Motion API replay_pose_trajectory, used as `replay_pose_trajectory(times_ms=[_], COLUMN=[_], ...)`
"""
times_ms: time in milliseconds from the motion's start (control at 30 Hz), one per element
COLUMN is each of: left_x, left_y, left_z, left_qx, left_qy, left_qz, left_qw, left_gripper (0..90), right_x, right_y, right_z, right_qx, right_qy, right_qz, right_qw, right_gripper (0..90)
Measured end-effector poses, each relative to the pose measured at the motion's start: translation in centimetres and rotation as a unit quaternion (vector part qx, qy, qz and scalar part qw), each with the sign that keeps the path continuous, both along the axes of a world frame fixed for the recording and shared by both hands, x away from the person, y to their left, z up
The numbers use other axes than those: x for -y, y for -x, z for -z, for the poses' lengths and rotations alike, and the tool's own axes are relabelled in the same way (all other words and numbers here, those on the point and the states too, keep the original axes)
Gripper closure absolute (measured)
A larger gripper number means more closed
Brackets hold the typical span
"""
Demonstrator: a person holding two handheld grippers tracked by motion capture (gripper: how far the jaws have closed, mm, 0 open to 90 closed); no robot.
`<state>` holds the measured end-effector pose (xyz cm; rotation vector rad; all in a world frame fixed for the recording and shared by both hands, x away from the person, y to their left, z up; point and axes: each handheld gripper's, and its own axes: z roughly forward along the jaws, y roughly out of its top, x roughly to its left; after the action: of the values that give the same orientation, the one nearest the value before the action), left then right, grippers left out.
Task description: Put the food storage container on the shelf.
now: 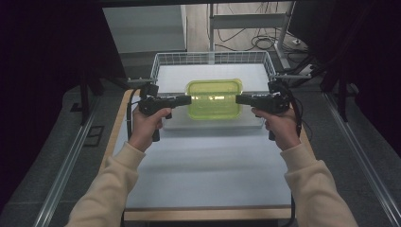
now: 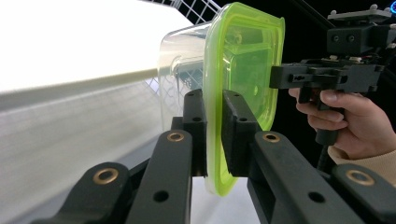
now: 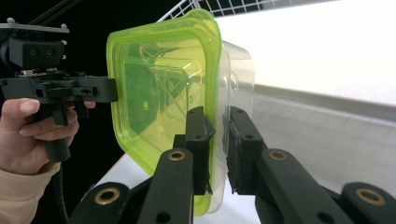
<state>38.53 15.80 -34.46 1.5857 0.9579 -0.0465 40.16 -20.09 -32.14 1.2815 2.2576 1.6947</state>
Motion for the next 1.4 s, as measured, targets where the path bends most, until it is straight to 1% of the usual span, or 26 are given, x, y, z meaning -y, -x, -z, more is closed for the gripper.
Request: replay_pose_trajectory(times_ms=[267,467,533,567,600,667,700,733,767,800,900,1033,1067,1200,1267,1300,1400], left_x=[0.0,0.1,0.1,0.0,0.0,-0.1,-0.1,-0.2,-0.2,-0.2,-0.4,-0.4,-0.4,-0.5,-0.5,-0.5,-0.4], left_y=[-1.7,-3.3,-3.9,-4.4,-4.8,-5.6,-5.9,-6.4,-6.8,-7.1,-8.0,-9.0,-9.3,-10.2,-10.7,-10.9,-11.5], left_z=[-1.6,-2.5,-2.8,-2.9,-3.0,-3.1,-3.1,-3.1,-3.1,-3.1,-3.0,-2.5,-2.3,-1.7,-1.4,-1.3,-1.3], left_qx=[0.002,-0.005,-0.008,-0.011,-0.012,-0.015,-0.017,-0.019,-0.022,-0.027,-0.034,-0.048,-0.052,-0.065,-0.071,-0.077,-0.087], left_qy=[-0.006,-0.007,-0.006,-0.004,-0.007,-0.007,-0.008,-0.013,-0.014,-0.01,-0.015,-0.017,-0.015,-0.016,-0.01,-0.002,0.005], left_qz=[-0.002,-0.005,-0.007,-0.008,-0.008,-0.011,-0.013,-0.012,-0.013,-0.017,-0.02,-0.024,-0.025,-0.028,-0.031,-0.03,-0.035], left_qw=[1.0,1.0,0.9999,0.9999,0.9999,0.9998,0.9997,0.9997,0.9996,0.9994,0.9991,0.9984,0.9982,0.9973,0.9969,0.9966,0.9956], left_gripper=[81.4,81.4,81.4,81.4,81.4,81.3,81.3,81.3,81.2,81.2,81.2,81.0,81.0,80.9,80.8,80.8,80.7], right_x=[-0.1,-0.1,-0.2,-0.2,-0.3,-0.4,-0.5,-0.6,-0.7,-0.8,-1.0,-1.2,-1.3,-1.5,-1.6,-1.6,-1.6], right_y=[-1.6,-3.1,-3.7,-3.9,-4.4,-5.1,-5.5,-5.8,-6.2,-6.6,-7.6,-8.8,-9.0,-9.9,-10.4,-10.7,-11.5], right_z=[-1.3,-2.1,-2.4,-2.5,-2.7,-2.8,-2.9,-2.9,-2.9,-2.9,-2.7,-2.3,-2.2,-1.8,-1.5,-1.4,-1.2], right_qx=[-0.003,-0.002,-0.001,-0.002,-0.003,-0.009,-0.013,-0.013,-0.013,-0.015,-0.026,-0.043,-0.047,-0.059,-0.071,-0.077,-0.085], right_qy=[-0.006,-0.012,-0.011,-0.012,-0.011,-0.012,-0.011,-0.009,-0.009,-0.008,-0.01,-0.008,-0.008,-0.003,-0.002,-0.001,-0.01], right_qz=[0.005,0.014,0.018,0.02,0.02,0.023,0.025,0.027,0.03,0.032,0.036,0.039,0.041,0.046,0.048,0.051,0.058], right_qw=[1.0,0.9998,0.9998,0.9997,0.9997,0.9996,0.9995,0.9995,0.9994,0.9993,0.999,0.9983,0.998,0.9972,0.9963,0.9957,0.9946], right_gripper=[80.3,80.3,80.3,80.3,80.3,80.3,80.3,80.3,80.2,80.3,80.2,80.2,80.1,79.9,79.7,79.5,79.2])
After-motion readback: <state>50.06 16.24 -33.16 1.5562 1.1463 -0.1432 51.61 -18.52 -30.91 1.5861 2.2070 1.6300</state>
